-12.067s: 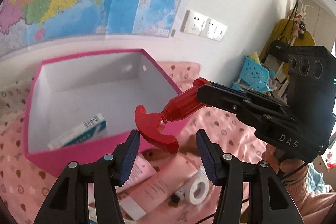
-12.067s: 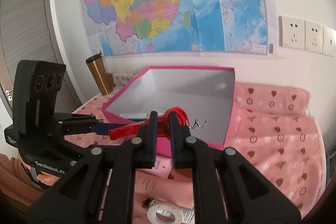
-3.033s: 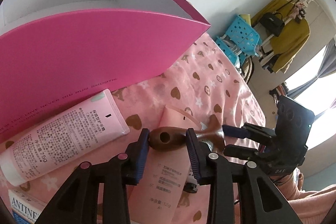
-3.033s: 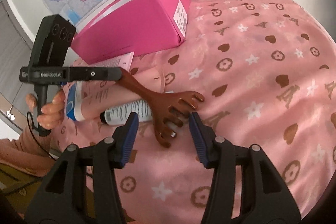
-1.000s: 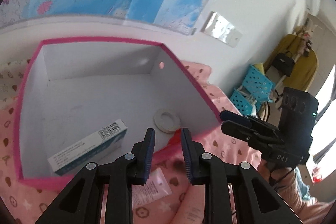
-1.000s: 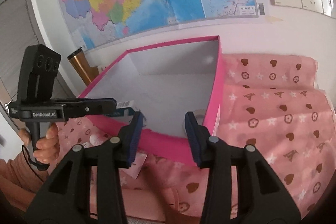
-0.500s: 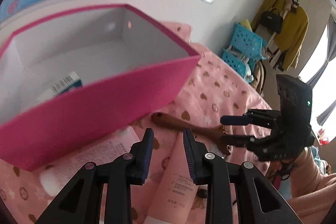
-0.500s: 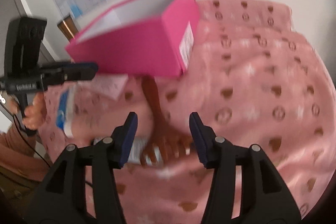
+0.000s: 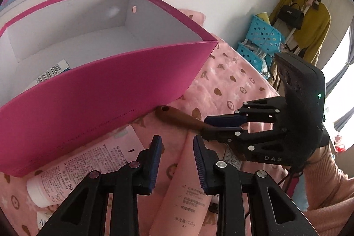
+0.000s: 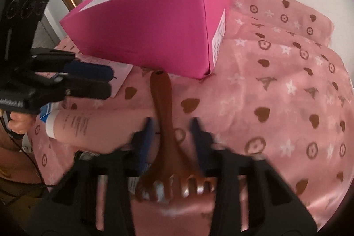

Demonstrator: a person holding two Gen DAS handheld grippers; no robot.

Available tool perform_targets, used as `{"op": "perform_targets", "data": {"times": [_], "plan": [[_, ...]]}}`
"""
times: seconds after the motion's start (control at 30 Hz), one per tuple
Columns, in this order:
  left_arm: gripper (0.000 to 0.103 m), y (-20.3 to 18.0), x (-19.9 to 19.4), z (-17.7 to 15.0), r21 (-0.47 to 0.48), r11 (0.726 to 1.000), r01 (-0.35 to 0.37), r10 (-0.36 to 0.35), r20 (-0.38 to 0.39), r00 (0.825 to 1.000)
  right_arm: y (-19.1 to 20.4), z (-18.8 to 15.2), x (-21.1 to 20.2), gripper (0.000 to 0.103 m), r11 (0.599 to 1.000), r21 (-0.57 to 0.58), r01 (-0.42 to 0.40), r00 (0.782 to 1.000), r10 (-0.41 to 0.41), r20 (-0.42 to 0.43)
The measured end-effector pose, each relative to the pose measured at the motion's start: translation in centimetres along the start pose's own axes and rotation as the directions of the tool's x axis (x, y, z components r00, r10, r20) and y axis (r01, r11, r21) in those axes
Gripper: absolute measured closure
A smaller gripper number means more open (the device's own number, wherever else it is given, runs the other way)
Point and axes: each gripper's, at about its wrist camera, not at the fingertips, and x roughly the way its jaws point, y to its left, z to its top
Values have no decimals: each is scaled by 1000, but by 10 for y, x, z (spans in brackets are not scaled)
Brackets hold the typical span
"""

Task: Organize rigid objects

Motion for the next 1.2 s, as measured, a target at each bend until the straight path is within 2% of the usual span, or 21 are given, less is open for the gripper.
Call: {"op": "perform_targets", "data": {"times": [0.1,0.2,0.3,0.43,0.67,0.87,1.0,1.07,1.17,1.2], "plan": [[71,-1,0,1,-2,1000,3,-3,2,1000,1,2,-1,87,1000,-25,-13,1000,13,-8],[68,-5,-1,0,0,999,42,-42,2,999,2,-2,-10,88,999,-7,-40,999,40,16],[67,-17,0,-1,28,995,92,-92,-4,996,-1,-7,-29,88,995,33,-93,992,90,83],[67,-36,-1,-2,85,984,156,-155,-9,988,0,-7,-52,88,991,67,-116,980,103,169],[62,-58,-26,8,160,968,193,-203,49,978,7,14,-87,88,993,44,-113,952,96,289],[63,-57,-40,35,164,976,140,-160,119,980,19,62,-93,89,995,-31,-100,935,104,339],[63,-47,-42,56,135,986,100,-120,144,982,21,92,-78,90,994,-68,-83,936,101,336],[63,-40,-40,67,116,990,82,-100,157,983,20,102,-72,97,992,-84,-89,937,112,330],[63,-30,-35,79,98,993,63,-78,161,984,16,119,-61,97,993,-93,-79,939,105,327],[63,-24,-29,83,81,996,38,-51,158,986,14,123,-57,97,994,-85,-75,941,98,324]]}}
